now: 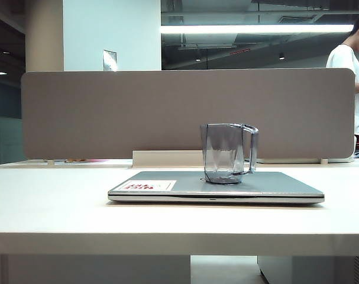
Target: Pick up the water cup and place it on the left side of the laptop.
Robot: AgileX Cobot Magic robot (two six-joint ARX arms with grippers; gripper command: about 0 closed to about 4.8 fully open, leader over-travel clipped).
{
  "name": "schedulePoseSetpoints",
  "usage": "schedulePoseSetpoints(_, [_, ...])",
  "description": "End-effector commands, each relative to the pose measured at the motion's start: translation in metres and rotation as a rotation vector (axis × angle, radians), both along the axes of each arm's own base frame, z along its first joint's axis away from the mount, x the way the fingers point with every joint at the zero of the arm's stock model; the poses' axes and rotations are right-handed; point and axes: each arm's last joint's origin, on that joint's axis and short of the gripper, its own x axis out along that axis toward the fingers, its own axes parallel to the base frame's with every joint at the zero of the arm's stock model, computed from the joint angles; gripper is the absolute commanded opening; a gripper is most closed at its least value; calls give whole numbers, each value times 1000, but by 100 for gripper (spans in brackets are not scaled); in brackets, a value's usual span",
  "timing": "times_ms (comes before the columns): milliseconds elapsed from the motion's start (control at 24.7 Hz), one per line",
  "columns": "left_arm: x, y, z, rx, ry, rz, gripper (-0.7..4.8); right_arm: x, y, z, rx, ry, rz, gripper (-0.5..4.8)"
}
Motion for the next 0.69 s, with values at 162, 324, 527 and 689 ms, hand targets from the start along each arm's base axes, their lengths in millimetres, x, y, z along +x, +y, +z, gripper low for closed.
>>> schedulePoseSetpoints(162, [0,0,3,-4,-18,-8,-6,1,0,20,3,-10,2,0])
schedulePoseSetpoints(324, [0,0,3,-5,-18,-8,-6,8,0,31,3,23,3,0])
schedulePoseSetpoints(527, [0,0,3,-5,-17,-7,-6,26,2,39,1,114,38,0])
schedulePoseSetpoints(689, [0,0,3,-4,-17,-4,-6,47,9,39,-1,144,121,-1])
